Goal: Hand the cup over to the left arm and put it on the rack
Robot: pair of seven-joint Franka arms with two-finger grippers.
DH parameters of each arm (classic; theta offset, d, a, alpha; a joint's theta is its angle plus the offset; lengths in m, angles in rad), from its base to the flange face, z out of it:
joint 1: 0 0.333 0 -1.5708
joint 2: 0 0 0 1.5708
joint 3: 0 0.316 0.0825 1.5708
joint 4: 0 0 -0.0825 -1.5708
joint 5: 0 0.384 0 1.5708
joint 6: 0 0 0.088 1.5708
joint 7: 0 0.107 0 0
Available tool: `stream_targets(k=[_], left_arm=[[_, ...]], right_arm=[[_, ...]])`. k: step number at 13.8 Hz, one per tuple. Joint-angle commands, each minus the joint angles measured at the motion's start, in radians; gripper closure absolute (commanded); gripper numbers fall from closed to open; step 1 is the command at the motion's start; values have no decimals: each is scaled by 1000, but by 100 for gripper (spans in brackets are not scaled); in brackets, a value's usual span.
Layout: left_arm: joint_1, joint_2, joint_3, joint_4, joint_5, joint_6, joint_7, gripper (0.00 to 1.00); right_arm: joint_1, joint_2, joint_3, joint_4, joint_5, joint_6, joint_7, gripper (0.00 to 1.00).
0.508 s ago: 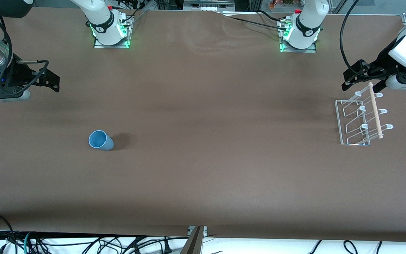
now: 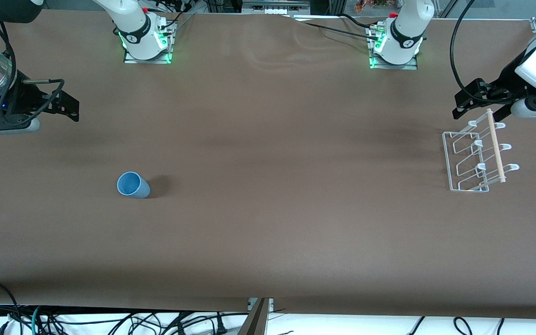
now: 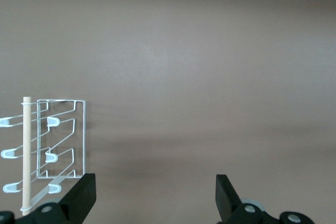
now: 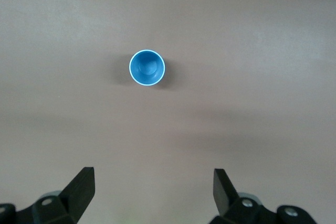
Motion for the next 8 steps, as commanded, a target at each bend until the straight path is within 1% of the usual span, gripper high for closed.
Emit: stream_targets(k=[1, 4, 8], left_arm=[[4, -3, -4, 20, 33, -31, 11, 0], [4, 4, -4, 20, 32, -28, 118, 0], [4, 28, -4, 22, 22, -20, 118, 0]], right_arm=[[-16, 13, 9, 33, 18, -17, -15, 0], [-16, 47, 9, 33, 6, -12, -9, 0], [-35, 127, 2, 32, 1, 38, -12, 0]])
